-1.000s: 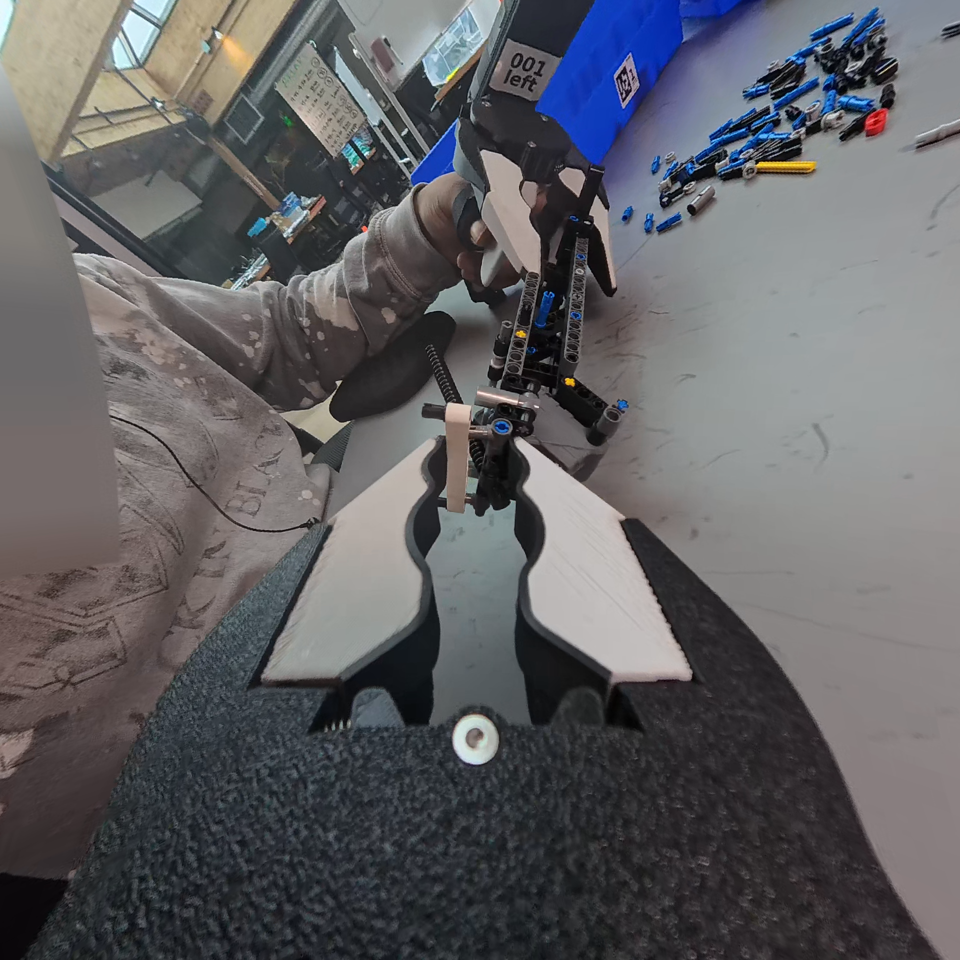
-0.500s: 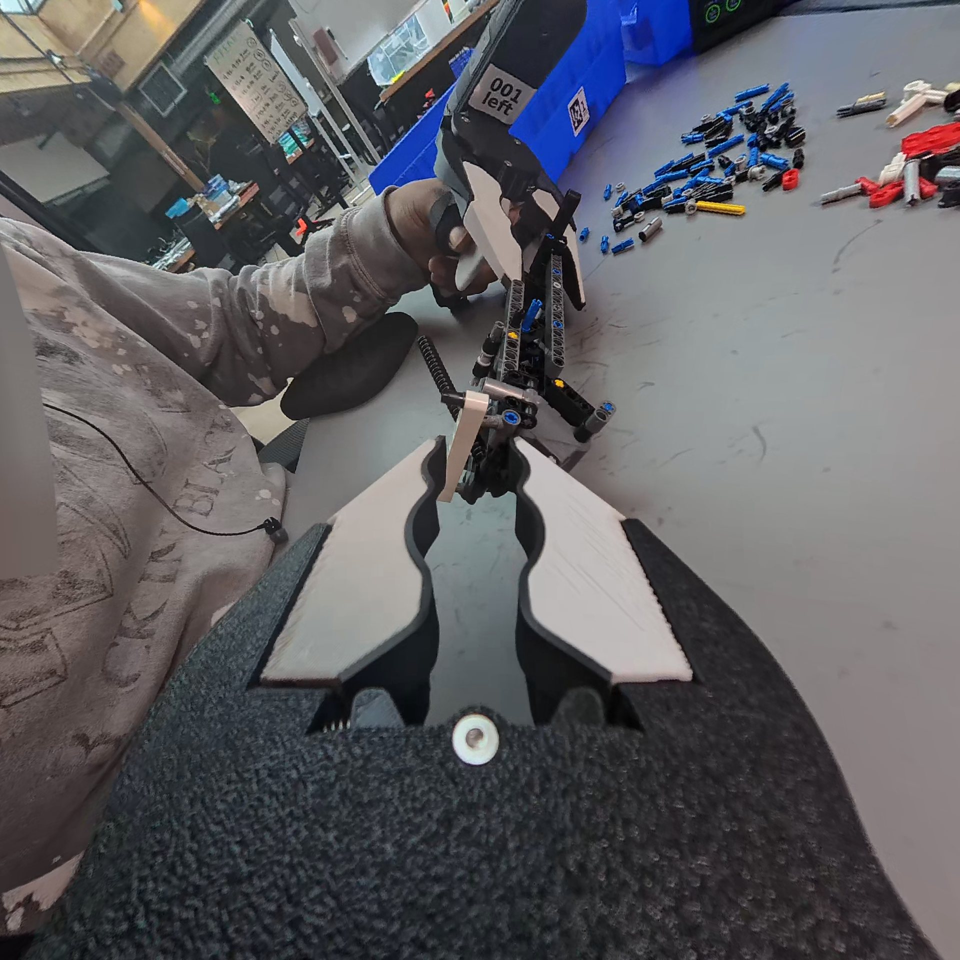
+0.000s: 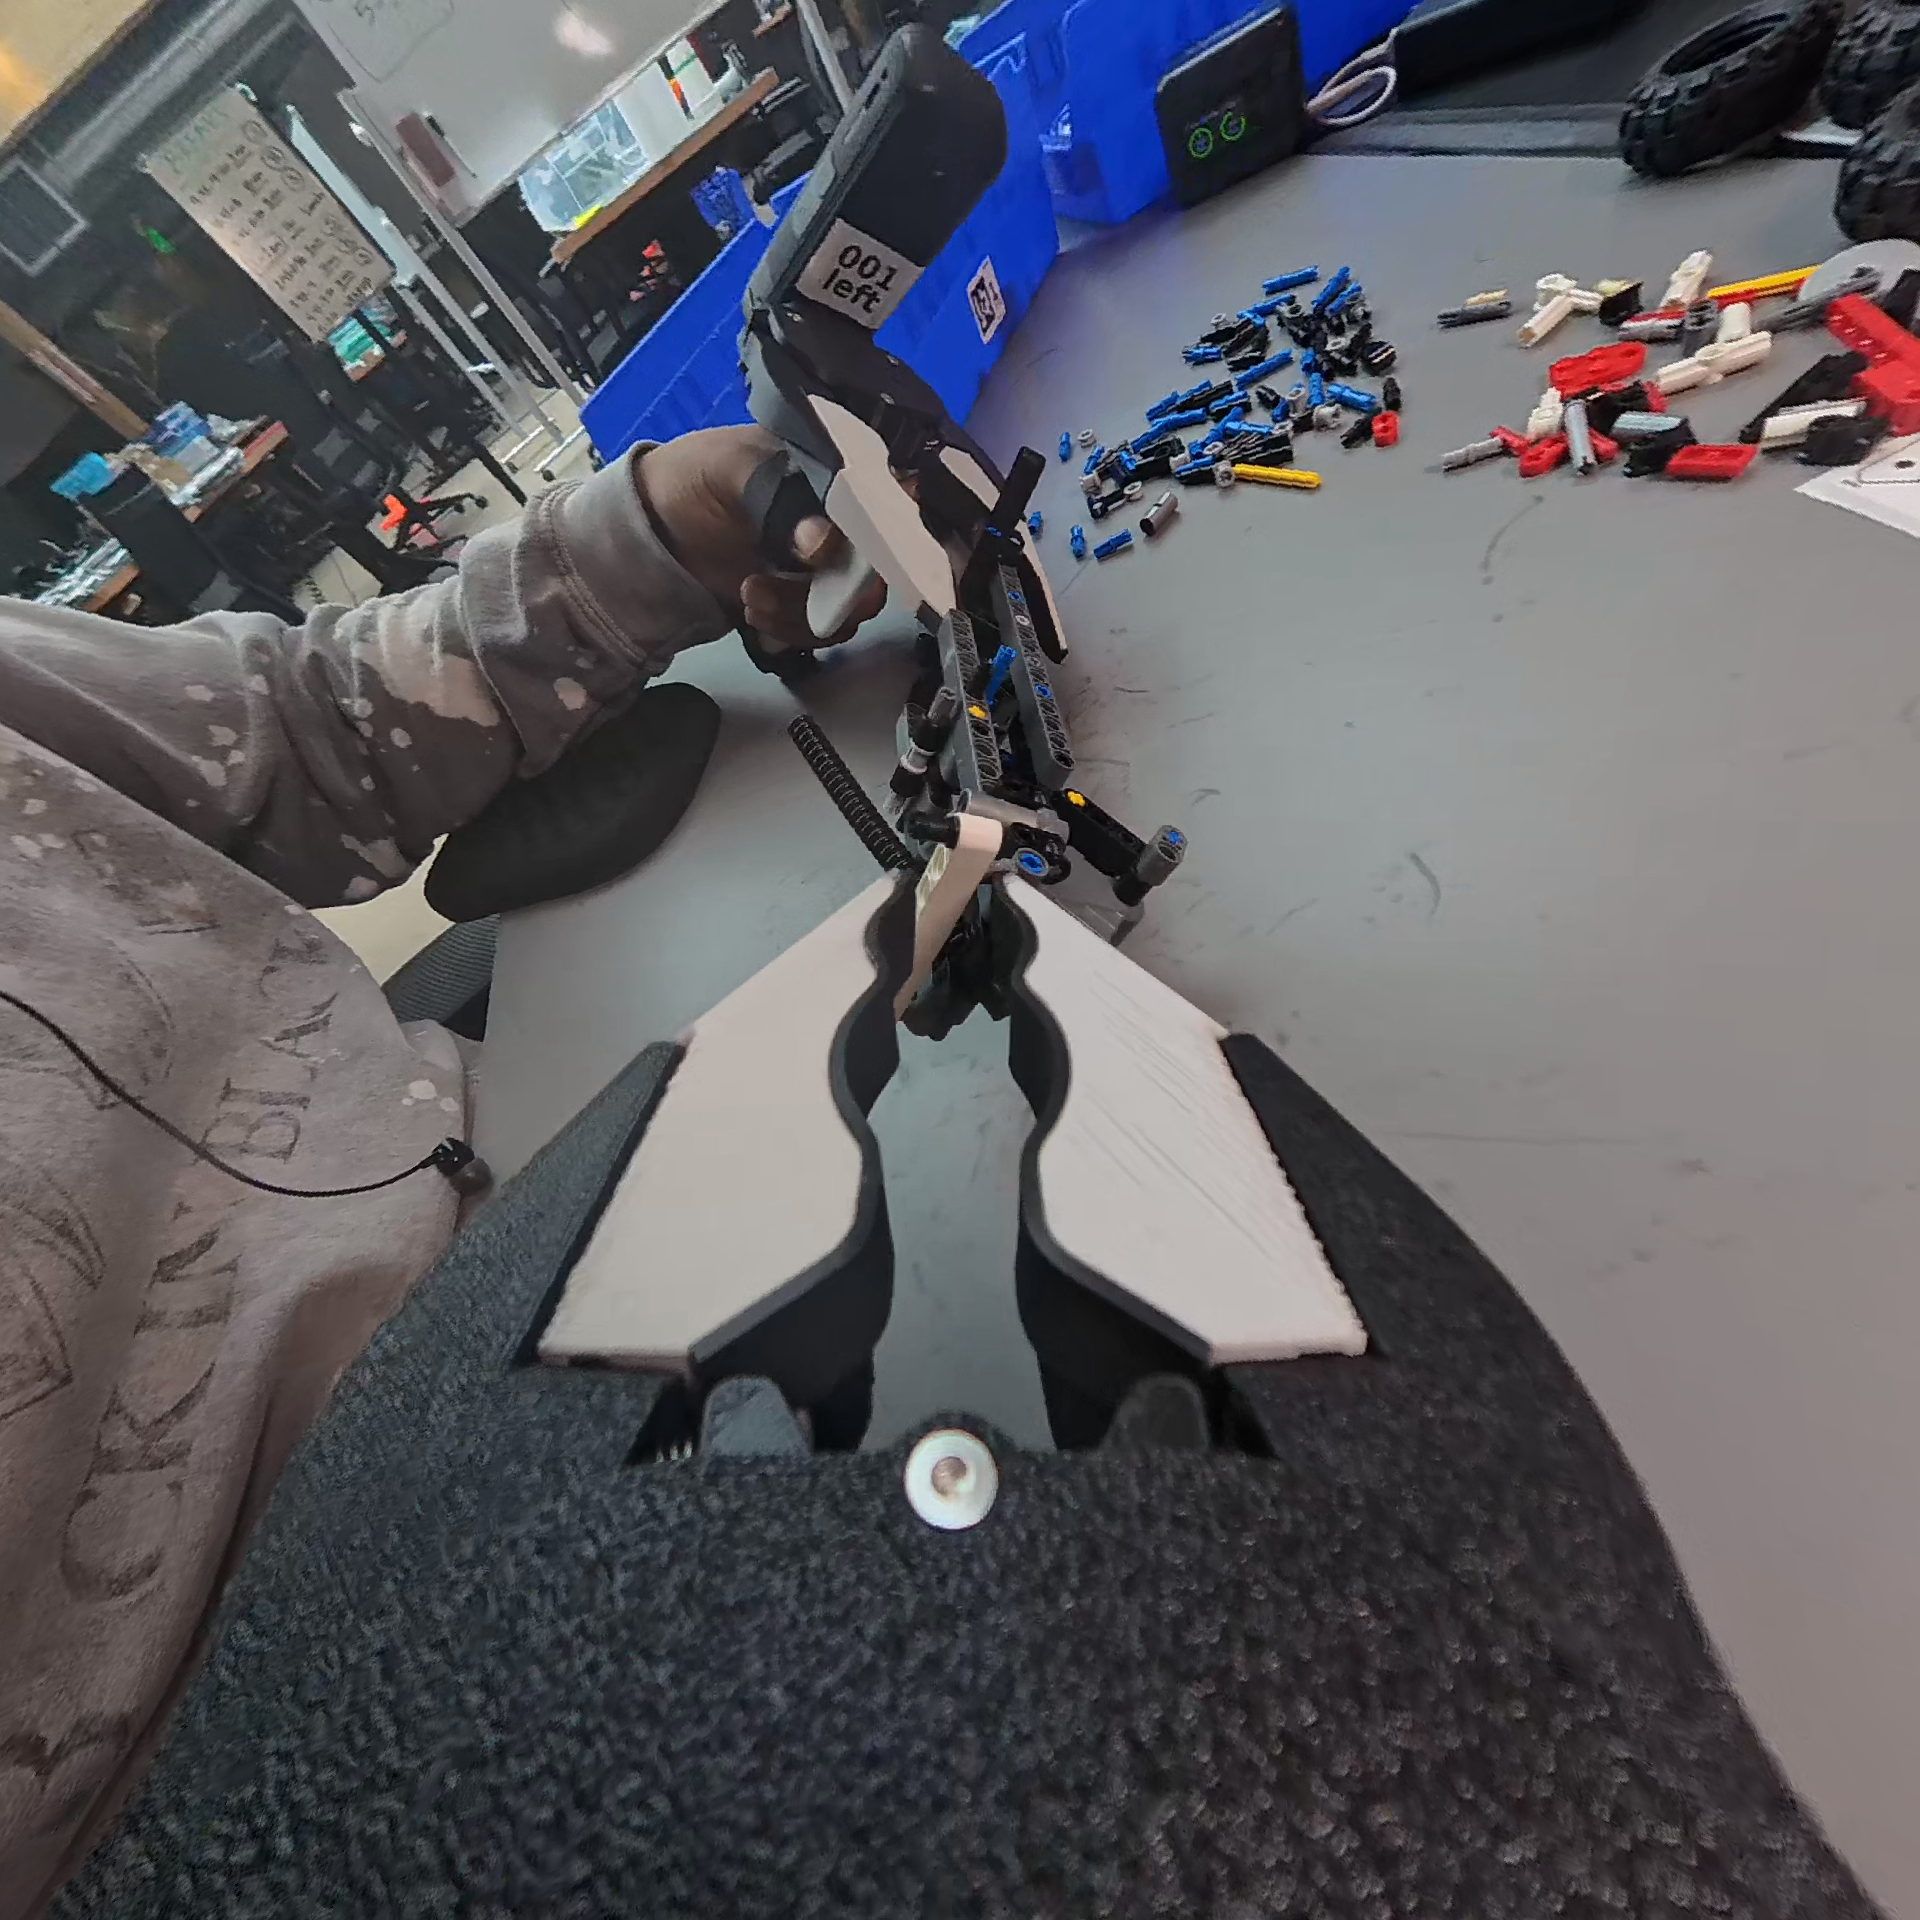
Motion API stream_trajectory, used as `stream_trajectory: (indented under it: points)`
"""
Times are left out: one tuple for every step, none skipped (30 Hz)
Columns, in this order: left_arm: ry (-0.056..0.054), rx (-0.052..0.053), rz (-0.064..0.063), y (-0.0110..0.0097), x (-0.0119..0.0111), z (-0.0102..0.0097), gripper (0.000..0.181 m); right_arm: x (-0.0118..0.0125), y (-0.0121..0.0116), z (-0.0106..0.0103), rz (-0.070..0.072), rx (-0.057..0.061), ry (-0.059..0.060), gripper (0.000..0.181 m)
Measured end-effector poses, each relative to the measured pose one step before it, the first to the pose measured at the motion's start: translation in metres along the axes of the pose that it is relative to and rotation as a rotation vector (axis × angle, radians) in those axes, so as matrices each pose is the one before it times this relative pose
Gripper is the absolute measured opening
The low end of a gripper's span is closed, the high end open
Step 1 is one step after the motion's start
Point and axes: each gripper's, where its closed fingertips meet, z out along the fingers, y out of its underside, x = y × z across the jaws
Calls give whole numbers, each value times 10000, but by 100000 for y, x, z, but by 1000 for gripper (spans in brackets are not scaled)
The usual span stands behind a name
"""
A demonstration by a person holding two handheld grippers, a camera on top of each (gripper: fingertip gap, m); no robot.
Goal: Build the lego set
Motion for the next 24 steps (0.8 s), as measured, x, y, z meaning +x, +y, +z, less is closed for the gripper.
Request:
stream_trajectory:
  points:
    - [-10,11,-1,20,6,-3,44,94,-12,37,108,28,198,12]
    - [-8,8,8,3,8,-16,44,37,-40,33,90,42,162,12]
    - [-7,9,8,7,2,-11,44,22,-4,28,41,43,140,11]
    - [-6,11,13,0,13,-6,44,68,-26,0,67,61,138,11]
    - [-6,8,21,15,17,-4,44,-70,19,12,24,37,32,11]
    - [1,5,27,1,34,-10,44,-22,25,-15,-58,55,46,11]
    - [0,6,31,10,39,-6,44,-65,36,-13,-20,57,-10,11]
    - [5,3,22,16,39,-12,44,-90,57,-8,-16,40,-52,11]
    - [4,0,18,9,26,-1,44,29,10,-30,-11,52,-5,11]
    - [-5,-2,13,10,6,6,44,-29,7,-3,35,26,-53,10]
    - [3,-1,-2,-9,-4,-4,44,14,4,-2,13,19,-30,10]
    - [10,1,-12,-3,-8,-3,44,28,-16,-2,-15,15,-19,10]
    - [5,1,-13,-7,0,1,44,2,-15,6,-23,11,-26,10]
    - [1,1,-6,2,-7,-4,45,13,-7,3,9,9,-28,10]
    - [2,0,2,0,1,0,44,15,4,-13,44,14,-42,10]
    - [5,1,5,1,8,9,44,-18,17,-12,49,19,-53,10]
    - [7,0,9,3,15,-9,44,-59,33,-7,26,15,-75,9]
    - [6,-2,11,8,17,-2,44,-8,14,-25,19,34,-46,9]
    - [2,-1,6,3,5,7,44,11,-5,-15,53,33,-36,8]
    - [8,-1,-3,-2,3,8,44,-26,18,-2,60,20,-58,8]
    - [17,-1,-3,5,13,-5,44,-33,12,23,40,21,-53,8]
    - [8,0,5,-3,21,4,44,-16,2,38,45,17,-20,8]
    - [-2,1,11,1,0,-7,44,11,-19,32,13,-3,15,8]
    - [-4,3,6,-1,2,-7,44,9,-19,11,24,-21,30,8]
